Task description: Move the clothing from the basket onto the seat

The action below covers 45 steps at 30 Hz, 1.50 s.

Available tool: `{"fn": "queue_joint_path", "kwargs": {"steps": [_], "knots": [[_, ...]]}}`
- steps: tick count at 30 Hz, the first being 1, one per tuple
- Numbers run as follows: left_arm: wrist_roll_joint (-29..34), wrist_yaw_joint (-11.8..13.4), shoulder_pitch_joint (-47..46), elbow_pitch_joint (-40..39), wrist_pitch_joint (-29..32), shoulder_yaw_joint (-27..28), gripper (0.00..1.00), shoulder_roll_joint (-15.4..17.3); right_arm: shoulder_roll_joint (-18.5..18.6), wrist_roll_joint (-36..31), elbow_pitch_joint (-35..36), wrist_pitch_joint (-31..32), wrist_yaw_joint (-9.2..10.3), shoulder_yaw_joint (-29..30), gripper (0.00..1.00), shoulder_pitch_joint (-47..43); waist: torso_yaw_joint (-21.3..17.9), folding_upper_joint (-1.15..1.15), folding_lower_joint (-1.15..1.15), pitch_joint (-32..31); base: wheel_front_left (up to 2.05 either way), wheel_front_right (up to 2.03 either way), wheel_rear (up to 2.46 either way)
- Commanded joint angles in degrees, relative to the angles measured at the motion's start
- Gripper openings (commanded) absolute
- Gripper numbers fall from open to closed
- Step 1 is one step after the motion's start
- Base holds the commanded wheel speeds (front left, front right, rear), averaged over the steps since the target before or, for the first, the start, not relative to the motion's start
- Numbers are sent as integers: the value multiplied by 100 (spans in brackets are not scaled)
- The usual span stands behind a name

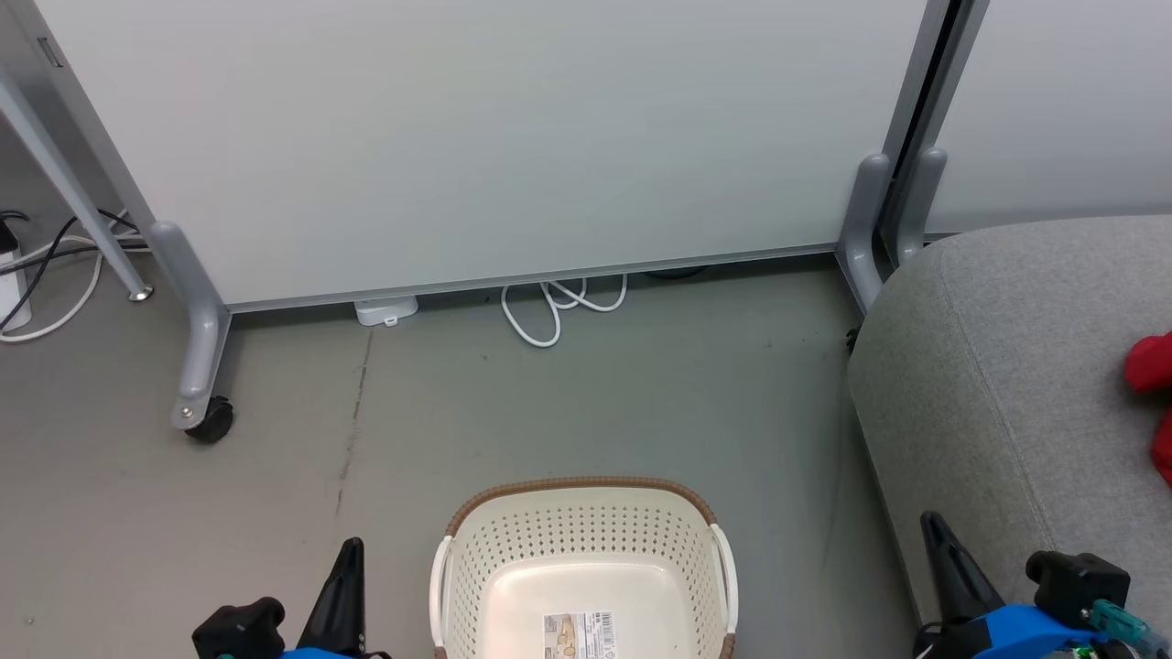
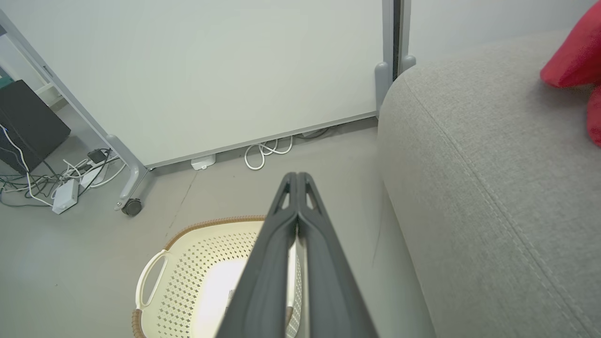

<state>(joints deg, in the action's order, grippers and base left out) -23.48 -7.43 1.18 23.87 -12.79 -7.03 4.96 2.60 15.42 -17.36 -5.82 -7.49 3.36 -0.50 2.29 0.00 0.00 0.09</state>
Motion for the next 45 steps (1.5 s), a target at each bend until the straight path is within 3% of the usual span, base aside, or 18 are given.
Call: {"fn": "queue_joint_path", "kwargs": {"steps": [1,25,45], "knots": [[-226,-1,-146,-131,46,76,0,5,12,268,105,41,0,26,0,121,-2,0,0,0,0,0,0],[-2289,-3,-356,-406,630,475,0,-57,20,2571,200,402,0,109,0,302,-49,0,0,2,0,0,0],[-3574,-4,-478,-576,996,730,0,-96,26,4005,245,634,0,170,0,422,-86,0,0,3,0,0,0]]}}
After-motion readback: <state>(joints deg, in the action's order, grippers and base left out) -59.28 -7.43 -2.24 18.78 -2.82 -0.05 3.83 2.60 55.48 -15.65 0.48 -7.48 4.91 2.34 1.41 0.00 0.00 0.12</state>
